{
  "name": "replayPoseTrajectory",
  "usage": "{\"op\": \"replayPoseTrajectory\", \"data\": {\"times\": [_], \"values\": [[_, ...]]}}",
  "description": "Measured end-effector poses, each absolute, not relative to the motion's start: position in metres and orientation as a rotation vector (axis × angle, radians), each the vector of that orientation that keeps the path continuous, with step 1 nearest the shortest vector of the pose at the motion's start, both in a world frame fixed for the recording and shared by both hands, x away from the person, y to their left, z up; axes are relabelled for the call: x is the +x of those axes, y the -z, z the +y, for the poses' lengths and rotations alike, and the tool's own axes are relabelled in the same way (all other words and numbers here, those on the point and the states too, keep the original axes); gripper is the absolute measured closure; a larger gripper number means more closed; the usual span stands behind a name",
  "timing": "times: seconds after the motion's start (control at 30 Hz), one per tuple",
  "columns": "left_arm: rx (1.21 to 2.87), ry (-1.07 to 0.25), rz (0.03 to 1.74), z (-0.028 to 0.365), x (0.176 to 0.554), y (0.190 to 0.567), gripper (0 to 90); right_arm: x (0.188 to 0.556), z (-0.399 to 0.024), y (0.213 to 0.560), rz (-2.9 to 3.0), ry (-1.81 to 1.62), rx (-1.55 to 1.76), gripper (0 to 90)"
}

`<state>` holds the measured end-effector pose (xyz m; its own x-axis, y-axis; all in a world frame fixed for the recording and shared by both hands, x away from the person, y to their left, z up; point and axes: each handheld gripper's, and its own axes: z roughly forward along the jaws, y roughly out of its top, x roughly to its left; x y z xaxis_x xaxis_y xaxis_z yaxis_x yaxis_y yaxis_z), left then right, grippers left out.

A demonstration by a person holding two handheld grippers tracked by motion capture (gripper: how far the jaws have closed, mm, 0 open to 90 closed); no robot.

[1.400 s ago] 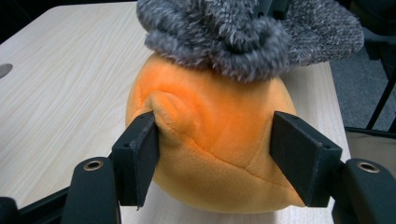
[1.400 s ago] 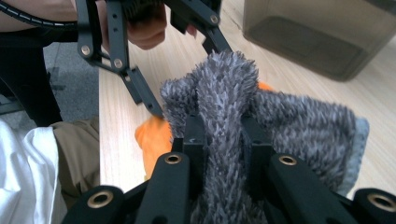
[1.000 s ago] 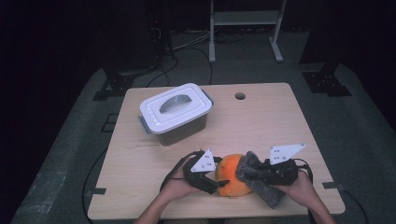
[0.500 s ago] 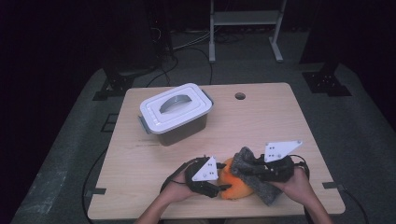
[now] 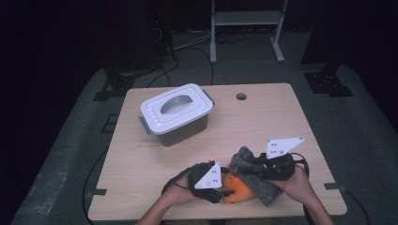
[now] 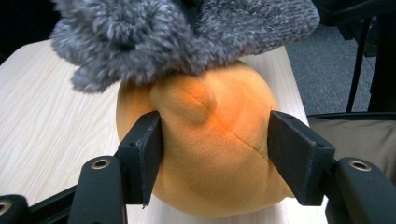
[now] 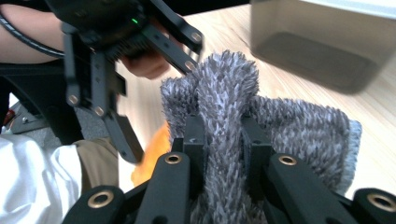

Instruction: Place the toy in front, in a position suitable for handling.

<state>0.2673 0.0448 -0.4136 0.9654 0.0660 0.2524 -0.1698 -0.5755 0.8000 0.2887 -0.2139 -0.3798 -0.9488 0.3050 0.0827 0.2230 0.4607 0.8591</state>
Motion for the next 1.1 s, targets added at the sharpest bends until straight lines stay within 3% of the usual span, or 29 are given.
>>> {"op": "replayPoseTrajectory", "data": {"times": [0.37,0.67,0.87,0.9,1.1], "values": [[2.168,-0.307,0.032,0.055,0.282,0.417,34.0,0.301,-0.248,0.402,2.58,-1.481,0.668,75.5],[2.153,-0.334,0.155,0.066,0.294,0.42,31.8,0.285,-0.219,0.392,2.618,-1.471,0.508,75.3],[2.071,-0.332,0.157,0.07,0.293,0.414,23.7,0.292,-0.215,0.398,2.6,-1.438,0.546,75.4],[2.087,-0.348,0.123,0.07,0.291,0.414,30.1,0.293,-0.216,0.398,2.58,-1.427,0.565,75.3],[2.085,-0.396,0.105,0.069,0.289,0.416,37.5,0.295,-0.22,0.397,2.552,-1.406,0.602,75.2]]}}
